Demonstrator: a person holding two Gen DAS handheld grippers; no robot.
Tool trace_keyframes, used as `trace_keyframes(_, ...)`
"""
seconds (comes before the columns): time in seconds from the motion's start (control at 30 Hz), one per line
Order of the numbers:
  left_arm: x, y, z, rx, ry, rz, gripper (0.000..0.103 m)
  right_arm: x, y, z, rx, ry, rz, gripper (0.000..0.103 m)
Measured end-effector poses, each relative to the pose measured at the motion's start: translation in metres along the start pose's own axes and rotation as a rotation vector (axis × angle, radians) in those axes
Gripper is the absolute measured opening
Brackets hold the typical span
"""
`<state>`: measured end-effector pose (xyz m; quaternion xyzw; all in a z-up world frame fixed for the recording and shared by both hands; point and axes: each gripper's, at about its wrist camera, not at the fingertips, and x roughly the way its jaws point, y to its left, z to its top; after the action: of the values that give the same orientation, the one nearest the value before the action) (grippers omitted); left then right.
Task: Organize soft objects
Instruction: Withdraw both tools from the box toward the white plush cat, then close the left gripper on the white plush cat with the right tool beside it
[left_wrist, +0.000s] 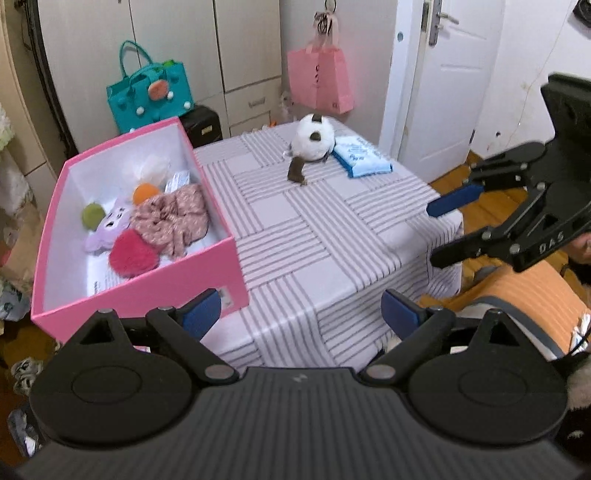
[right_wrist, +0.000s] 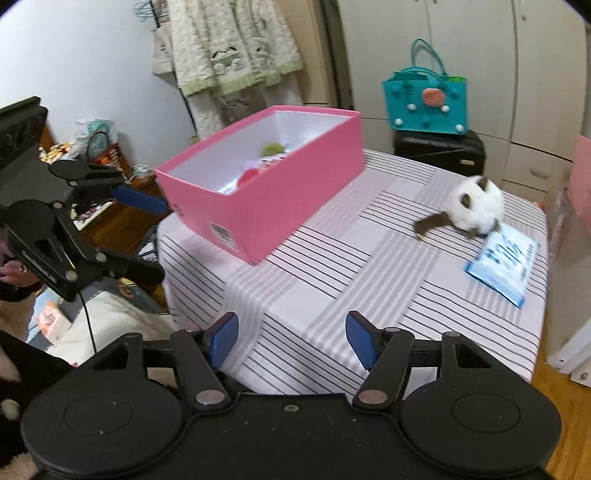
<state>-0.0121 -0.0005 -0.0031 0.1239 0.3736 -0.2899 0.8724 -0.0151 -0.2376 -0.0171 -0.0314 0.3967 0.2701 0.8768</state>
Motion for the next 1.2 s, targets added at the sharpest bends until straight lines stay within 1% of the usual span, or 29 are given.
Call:
trace_keyframes(0.1, 0.007, -0.006, 0.001, 0.0, -0.034, -0.001, 0.094, 0.001, -0.007, -0.008, 0.008, -0.014, -0.017, 0.071)
trace_keyframes(0.27, 0.031, -0.01, 0.007, -0.037, -0.047, -0.035, 0.095, 0.006, -0.019, -0.019, 0.001, -0.049, -0.062, 0.073)
trace_keyframes(0.4, 0.046, -0.015, 0.013, -0.036, -0.076, -0.036, 0.096, 0.013, -0.033, -0.023, 0.022, -0.089, -0.108, 0.073)
trace_keyframes(0.5, 0.055, -0.02, 0.019, -0.027, -0.116, -0.024, 0.1, 0.019, -0.046, -0.025, 0.049, -0.139, -0.164, 0.074)
trace_keyframes(0.53, 0.058, -0.022, 0.022, -0.023, -0.126, -0.021, 0.1, 0.021, -0.051, -0.025, 0.06, -0.152, -0.177, 0.076)
trace_keyframes(0.57, 0.06, -0.024, 0.026, -0.02, -0.135, -0.021, 0.1, 0.023, -0.056, -0.024, 0.071, -0.168, -0.188, 0.082)
trace_keyframes(0.6, 0.064, -0.025, 0.03, -0.018, -0.141, -0.024, 0.101, 0.025, -0.061, -0.024, 0.082, -0.187, -0.198, 0.084)
trace_keyframes(0.67, 0.07, -0.025, 0.039, -0.026, -0.154, -0.036, 0.1, 0.028, -0.069, -0.023, 0.096, -0.232, -0.217, 0.085)
trace_keyframes(0.77, 0.079, -0.024, 0.05, -0.048, -0.173, -0.064, 0.1, 0.034, -0.08, -0.019, 0.099, -0.262, -0.241, 0.085)
trace_keyframes(0.87, 0.087, -0.025, 0.06, -0.064, -0.211, -0.077, 0.1, 0.043, -0.089, -0.018, 0.082, -0.299, -0.258, 0.085)
trace_keyframes(1.0, 0.101, -0.025, 0.073, -0.087, -0.269, -0.062, 0.1, 0.053, -0.106, -0.012, 0.103, -0.352, -0.252, 0.085)
trace_keyframes(1.13, 0.122, -0.023, 0.089, -0.109, -0.295, -0.025, 0.1, 0.064, -0.117, 0.0, 0.103, -0.382, -0.286, 0.085)
trace_keyframes(1.2, 0.134, -0.02, 0.097, -0.126, -0.3, -0.017, 0.1, 0.068, -0.121, 0.008, 0.074, -0.381, -0.297, 0.085)
